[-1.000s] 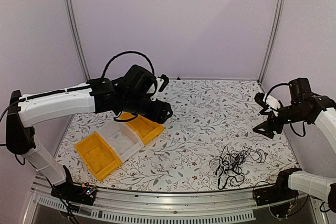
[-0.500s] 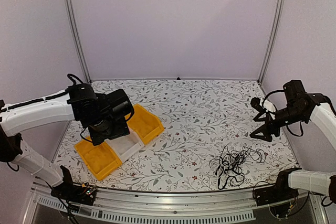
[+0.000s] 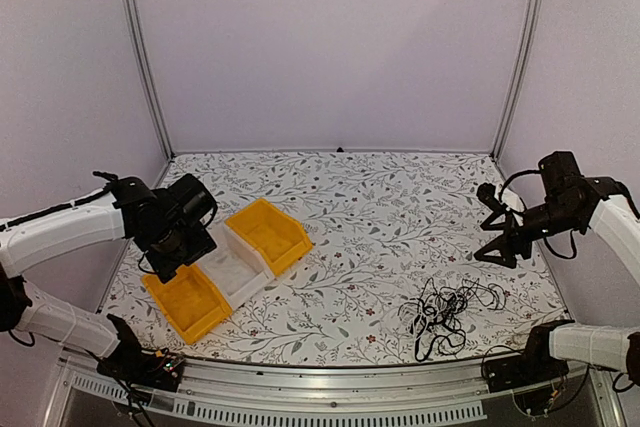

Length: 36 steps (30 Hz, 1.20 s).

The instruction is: Untangle the cables

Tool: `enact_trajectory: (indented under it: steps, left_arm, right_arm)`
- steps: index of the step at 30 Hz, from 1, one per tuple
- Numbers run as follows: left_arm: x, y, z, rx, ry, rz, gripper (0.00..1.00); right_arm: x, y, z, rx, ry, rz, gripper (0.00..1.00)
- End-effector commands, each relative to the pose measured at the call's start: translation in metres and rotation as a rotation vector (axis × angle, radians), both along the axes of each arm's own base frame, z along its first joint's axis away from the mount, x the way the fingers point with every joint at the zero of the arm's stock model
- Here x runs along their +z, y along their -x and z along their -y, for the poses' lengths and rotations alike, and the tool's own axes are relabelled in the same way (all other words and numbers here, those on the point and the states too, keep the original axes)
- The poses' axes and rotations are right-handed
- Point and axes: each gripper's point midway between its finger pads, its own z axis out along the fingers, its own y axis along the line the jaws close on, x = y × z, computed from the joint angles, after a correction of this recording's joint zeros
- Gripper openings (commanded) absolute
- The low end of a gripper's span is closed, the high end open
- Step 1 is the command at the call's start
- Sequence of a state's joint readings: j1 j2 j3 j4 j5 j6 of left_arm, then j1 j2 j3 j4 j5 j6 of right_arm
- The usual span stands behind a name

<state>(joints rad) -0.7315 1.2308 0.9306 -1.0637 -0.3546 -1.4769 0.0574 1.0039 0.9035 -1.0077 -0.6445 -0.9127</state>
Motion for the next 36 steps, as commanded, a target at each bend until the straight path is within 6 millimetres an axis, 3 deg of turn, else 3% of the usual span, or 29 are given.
enact_trajectory:
  steps: [1, 7, 20, 26, 29, 31, 33, 36]
  left_arm:
    - [0.000, -0.037, -0.007, -0.050, 0.004, 0.097, 0.85]
    - [-0.010, -0.060, -0.010, -0.141, 0.029, 0.131, 0.75]
    - [-0.034, -0.088, -0.010, -0.182, 0.006, 0.039, 0.70]
    - [-0.030, -0.115, 0.008, -0.350, 0.000, 0.136, 0.70]
    - [-0.020, -0.126, 0.010, -0.399, -0.040, 0.163, 0.68]
    - [-0.001, -0.133, 0.017, -0.429, -0.049, 0.204, 0.70]
    - [0.023, -0.139, 0.029, -0.477, -0.073, 0.273, 0.71]
    - [0.052, -0.143, 0.068, -0.633, -0.106, 0.375, 0.72]
  right_arm:
    - [0.008, -0.005, -0.003, 0.005, -0.030, 0.019, 0.85]
    - [0.008, -0.006, -0.002, -0.005, -0.024, 0.025, 0.85]
    - [0.011, -0.015, -0.002, -0.026, -0.037, 0.030, 0.84]
    - [0.004, -0.011, 0.001, -0.034, -0.012, 0.018, 0.85]
    - [0.000, -0.003, 0.002, -0.014, -0.001, -0.008, 0.84]
    - [-0.008, 0.007, 0.004, 0.026, 0.030, -0.024, 0.83]
    - [-0.019, 0.015, 0.008, 0.064, 0.077, -0.027, 0.83]
    - [-0.037, 0.028, 0.015, 0.126, 0.148, -0.033, 0.82]
